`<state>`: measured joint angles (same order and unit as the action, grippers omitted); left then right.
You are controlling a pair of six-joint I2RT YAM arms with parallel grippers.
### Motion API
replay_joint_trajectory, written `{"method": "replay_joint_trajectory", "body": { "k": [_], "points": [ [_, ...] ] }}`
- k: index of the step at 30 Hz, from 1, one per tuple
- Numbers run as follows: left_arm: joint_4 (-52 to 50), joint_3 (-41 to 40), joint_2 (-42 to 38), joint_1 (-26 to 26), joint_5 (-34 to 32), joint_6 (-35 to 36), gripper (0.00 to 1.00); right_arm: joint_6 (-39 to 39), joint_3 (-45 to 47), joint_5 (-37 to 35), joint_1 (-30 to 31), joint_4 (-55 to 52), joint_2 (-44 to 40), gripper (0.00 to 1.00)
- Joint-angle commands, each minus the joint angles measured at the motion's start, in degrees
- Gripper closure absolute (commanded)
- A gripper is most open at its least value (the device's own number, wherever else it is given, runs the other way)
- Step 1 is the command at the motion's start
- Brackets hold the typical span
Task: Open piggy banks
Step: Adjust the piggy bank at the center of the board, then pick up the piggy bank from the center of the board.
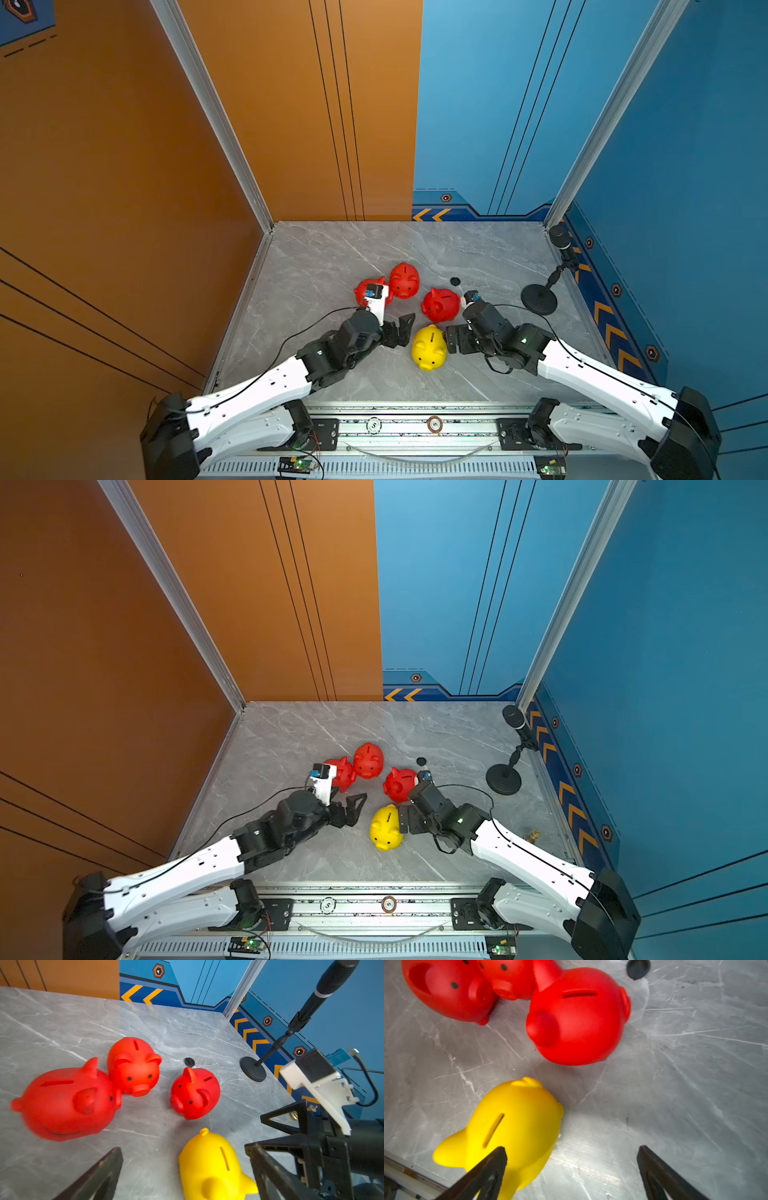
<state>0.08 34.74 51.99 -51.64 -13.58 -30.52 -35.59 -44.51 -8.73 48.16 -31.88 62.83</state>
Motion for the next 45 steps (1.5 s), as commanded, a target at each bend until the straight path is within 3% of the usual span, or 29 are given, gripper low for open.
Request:
{"method": "replay_joint_trajectory", "body": {
  "k": [1,8,13,21,31,45],
  "points": [
    [-8.1,-1.8,-8.7,3.7,9.4,2.9,0.02,-5.9,-4.8,-7.1,4.6,-4.4,2.8,0.01],
    [-16.8,-5.3,-24.9,11.5,10.7,3.6,0.02,-8.6,-13.9,-14.3,11.4,-9.5,13.3,0.01],
    [-15.6,-7.6,-30.4,12.1,10.3,2.6,0.02,-10.6,-17.4,-20.0,14.7,-12.5,18.8,0.01],
    [-15.3,-7.4,-31.0,12.2,10.6,3.1,0.03,-12.9,-19.9,-21.4,18.0,-14.2,24.0,0.00],
    [-15.2,-7.7,-31.9,12.2,10.5,3.0,0.02,-15.7,-12.0,-21.3,16.7,-15.1,17.2,0.01],
    [-15.9,-7.0,-31.4,12.3,10.3,2.8,0.02,-11.4,-7.6,-11.8,13.1,-6.6,14.5,0.02]
  ]
}}
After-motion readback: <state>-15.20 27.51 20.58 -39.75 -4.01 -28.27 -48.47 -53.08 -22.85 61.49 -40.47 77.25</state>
